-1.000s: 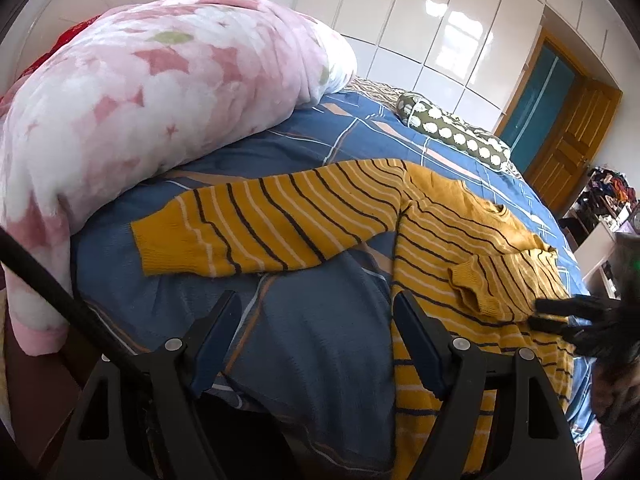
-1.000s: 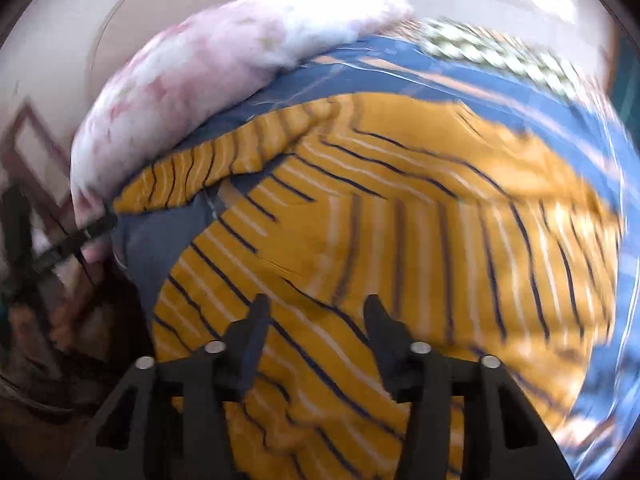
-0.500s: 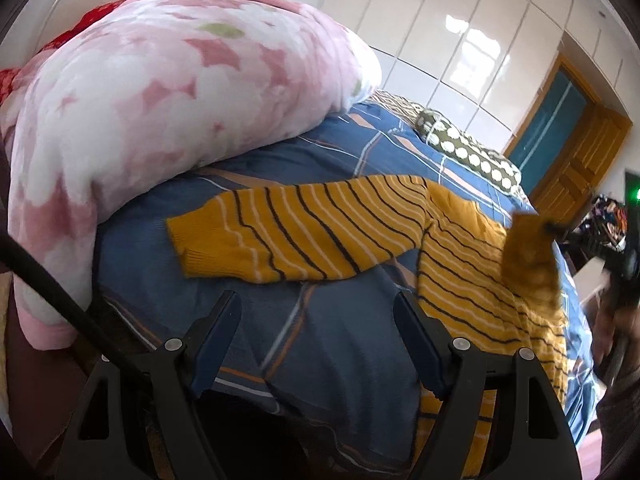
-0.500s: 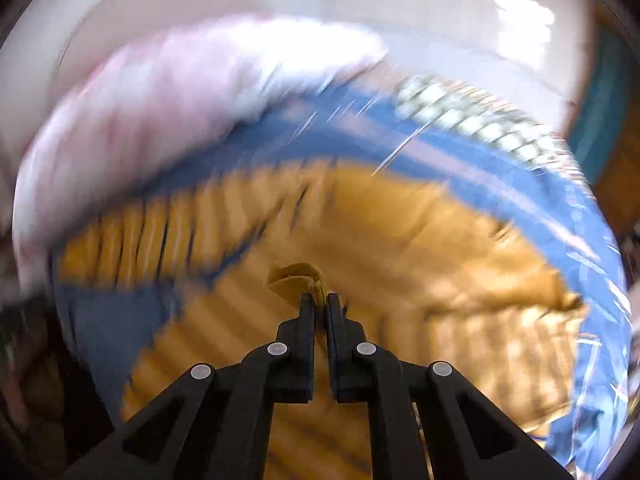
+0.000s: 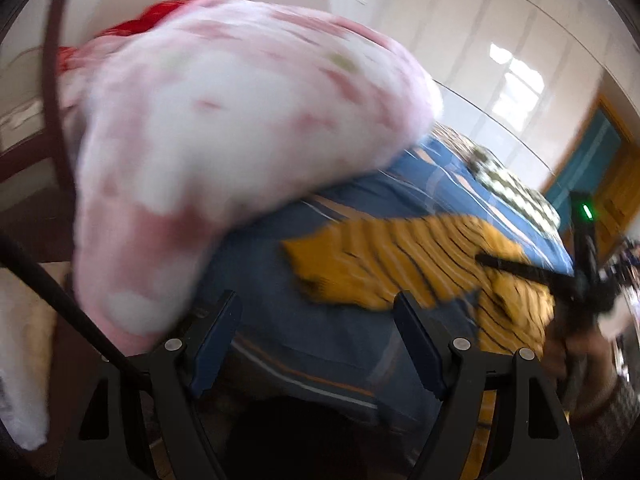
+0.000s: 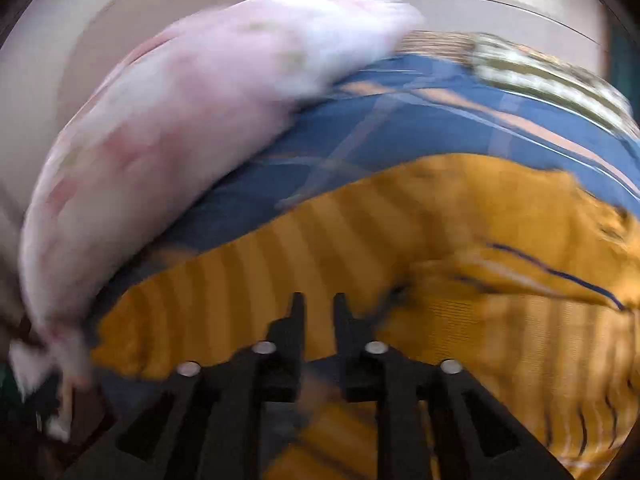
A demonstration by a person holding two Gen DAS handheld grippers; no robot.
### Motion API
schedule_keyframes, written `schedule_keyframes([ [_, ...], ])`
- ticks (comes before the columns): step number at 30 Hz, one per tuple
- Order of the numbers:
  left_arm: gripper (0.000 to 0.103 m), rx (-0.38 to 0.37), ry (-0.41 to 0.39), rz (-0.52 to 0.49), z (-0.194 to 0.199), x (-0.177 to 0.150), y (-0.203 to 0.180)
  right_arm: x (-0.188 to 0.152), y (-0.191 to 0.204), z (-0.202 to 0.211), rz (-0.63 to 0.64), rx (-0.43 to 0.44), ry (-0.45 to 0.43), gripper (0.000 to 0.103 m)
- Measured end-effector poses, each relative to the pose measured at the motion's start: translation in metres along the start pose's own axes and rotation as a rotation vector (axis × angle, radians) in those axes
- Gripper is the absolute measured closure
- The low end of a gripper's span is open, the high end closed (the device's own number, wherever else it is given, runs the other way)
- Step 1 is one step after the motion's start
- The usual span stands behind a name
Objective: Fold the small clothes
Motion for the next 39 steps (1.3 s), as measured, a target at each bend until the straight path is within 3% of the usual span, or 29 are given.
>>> schedule_keyframes([
  [5,0.025,0.039,-0.052,0.100,0.017,0.008,0.044,-0.020,0.109,-0.017,0.336,0.092,0.056,0.058],
  [9,0.025,0.061,-0.054,0.123,0.019,0.007,0.060,-0.032,0.163,-0.042,0.506,0.079,0.084,0.052],
  [14,0.025,0.063,-0.037,0.114,0.015,0.003,0.061,-0.029,0.198,-0.075,0.542,0.046,0.065,0.052],
  [15,0.025,0.063,-0.035,0.111,0.014,0.003,0.060,-0.025,0.200,-0.078,0.527,0.034,0.056,0.059],
  [16,0.025,0.062,-0.033,0.108,0.013,0.003,0.057,-0.025,0.202,-0.079,0.499,0.044,0.057,0.086],
  [17,0.025,0.058,-0.031,0.103,0.012,0.002,0.055,-0.023,0.202,-0.080,0.469,0.067,0.065,0.091],
  [21,0.025,0.049,-0.031,0.076,0.011,0.002,0.041,-0.011,0.185,-0.048,0.346,0.120,-0.010,0.095],
  [26,0.025,0.018,-0.030,0.023,0.012,0.001,0.008,0.001,0.098,0.024,0.090,0.128,-0.140,0.096],
  [30,0.025,-0.004,-0.024,-0.033,0.011,-0.003,-0.025,-0.014,-0.027,0.085,-0.186,0.078,-0.246,0.096],
  [33,0.025,-0.015,-0.009,-0.076,0.008,-0.009,-0.050,-0.052,-0.131,0.120,-0.408,0.010,-0.285,0.096],
  [36,0.025,-0.019,0.011,-0.128,0.002,-0.016,-0.077,-0.104,-0.228,0.139,-0.586,-0.151,-0.282,0.096],
  [37,0.025,-0.019,0.020,-0.144,-0.001,-0.018,-0.086,-0.122,-0.259,0.141,-0.632,-0.223,-0.258,0.096],
  [39,0.025,-0.026,0.049,-0.178,-0.009,-0.024,-0.105,-0.150,-0.304,0.134,-0.686,-0.271,-0.172,0.095],
])
Point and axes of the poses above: each gripper's, at about its wrist camera, not at the fingertips, and z roughly against the way its jaws point, y to its left, x to its top, the point moved 8 cm from there along -z, roughly the way its jaws point, and after that the axes turned 11 degrees about y, right-handed, at the moved point
